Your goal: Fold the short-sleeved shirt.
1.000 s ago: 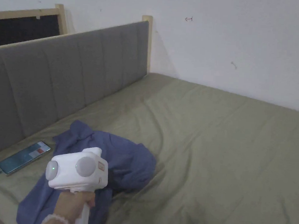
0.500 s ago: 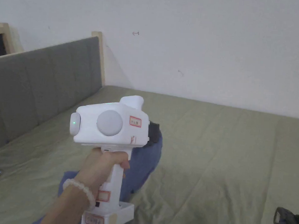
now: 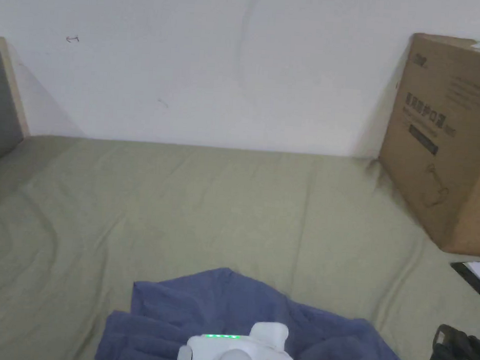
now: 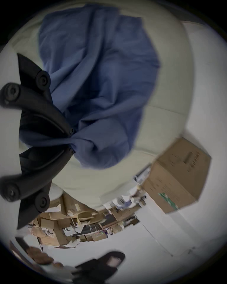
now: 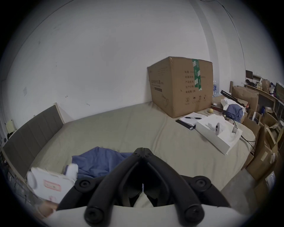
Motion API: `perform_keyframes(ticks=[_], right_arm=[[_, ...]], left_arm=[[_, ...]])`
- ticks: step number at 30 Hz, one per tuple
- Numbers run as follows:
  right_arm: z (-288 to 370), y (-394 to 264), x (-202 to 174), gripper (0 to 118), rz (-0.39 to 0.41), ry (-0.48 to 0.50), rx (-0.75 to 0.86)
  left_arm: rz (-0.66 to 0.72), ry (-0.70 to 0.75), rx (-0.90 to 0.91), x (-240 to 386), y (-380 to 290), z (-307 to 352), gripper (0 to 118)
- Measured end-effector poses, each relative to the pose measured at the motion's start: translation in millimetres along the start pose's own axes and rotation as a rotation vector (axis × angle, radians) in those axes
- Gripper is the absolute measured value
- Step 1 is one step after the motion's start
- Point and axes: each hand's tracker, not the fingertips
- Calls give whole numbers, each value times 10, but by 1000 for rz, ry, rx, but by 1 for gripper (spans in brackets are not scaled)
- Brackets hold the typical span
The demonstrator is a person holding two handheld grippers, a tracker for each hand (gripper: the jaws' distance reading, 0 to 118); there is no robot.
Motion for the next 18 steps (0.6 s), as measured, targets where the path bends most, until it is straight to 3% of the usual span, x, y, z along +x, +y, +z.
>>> perform_keyframes(ticks=[6, 8, 9, 11, 13, 18], right_arm=[[-126, -125, 58, 0, -6, -18, -61], [-145, -143, 36, 0, -16, -1, -70], [-158, -143, 8, 0, -17, 11, -75], [-171, -149, -55, 0, -5, 20, -81], [-186, -147, -125, 0, 14, 36, -87], [-185, -172, -299, 0, 42, 78, -97]], left_arm=[[-44, 132, -64, -135, -217, -252, 6], [-17, 78, -42, -183, -216, -210, 15], [1, 32, -43, -173, -206, -167, 28], [8, -31, -60, -121, -183, -101, 77], [-12, -16, -43, -55, -156, 45, 113], [-50, -2, 132, -105, -7, 680, 115]])
